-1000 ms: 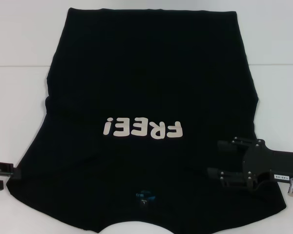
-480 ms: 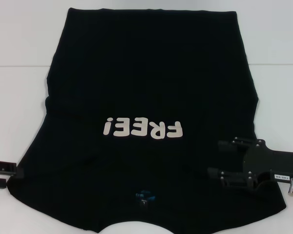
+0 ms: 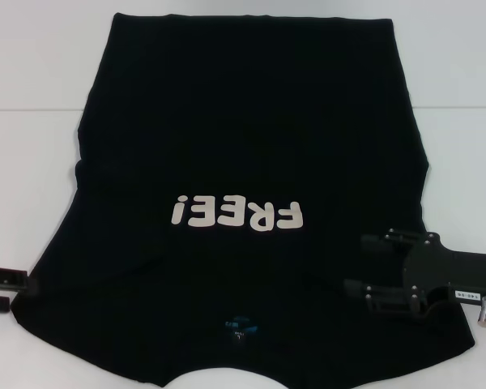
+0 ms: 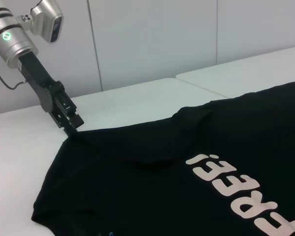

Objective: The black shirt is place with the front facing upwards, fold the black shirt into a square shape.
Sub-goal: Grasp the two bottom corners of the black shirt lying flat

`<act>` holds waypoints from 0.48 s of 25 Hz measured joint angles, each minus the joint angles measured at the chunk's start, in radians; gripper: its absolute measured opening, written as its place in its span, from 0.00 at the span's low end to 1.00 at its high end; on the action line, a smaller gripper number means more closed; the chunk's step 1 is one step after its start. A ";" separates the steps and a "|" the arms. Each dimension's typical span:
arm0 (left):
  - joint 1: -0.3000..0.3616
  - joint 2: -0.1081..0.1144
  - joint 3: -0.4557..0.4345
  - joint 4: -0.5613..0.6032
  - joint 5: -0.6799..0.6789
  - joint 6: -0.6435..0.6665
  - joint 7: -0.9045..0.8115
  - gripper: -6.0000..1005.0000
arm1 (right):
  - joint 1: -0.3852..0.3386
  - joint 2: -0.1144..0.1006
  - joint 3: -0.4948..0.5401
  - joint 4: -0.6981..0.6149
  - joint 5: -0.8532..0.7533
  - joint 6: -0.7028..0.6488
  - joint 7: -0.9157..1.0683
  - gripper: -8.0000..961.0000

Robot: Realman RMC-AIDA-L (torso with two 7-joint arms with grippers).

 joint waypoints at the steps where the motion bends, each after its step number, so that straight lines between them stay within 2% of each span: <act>1: -0.001 0.001 0.000 -0.007 0.000 0.002 0.000 0.67 | 0.000 0.000 0.000 0.000 0.000 0.000 0.000 0.87; 12: -0.020 -0.001 0.022 -0.038 0.000 0.007 0.002 0.67 | -0.002 0.000 0.000 0.000 -0.001 -0.005 0.000 0.87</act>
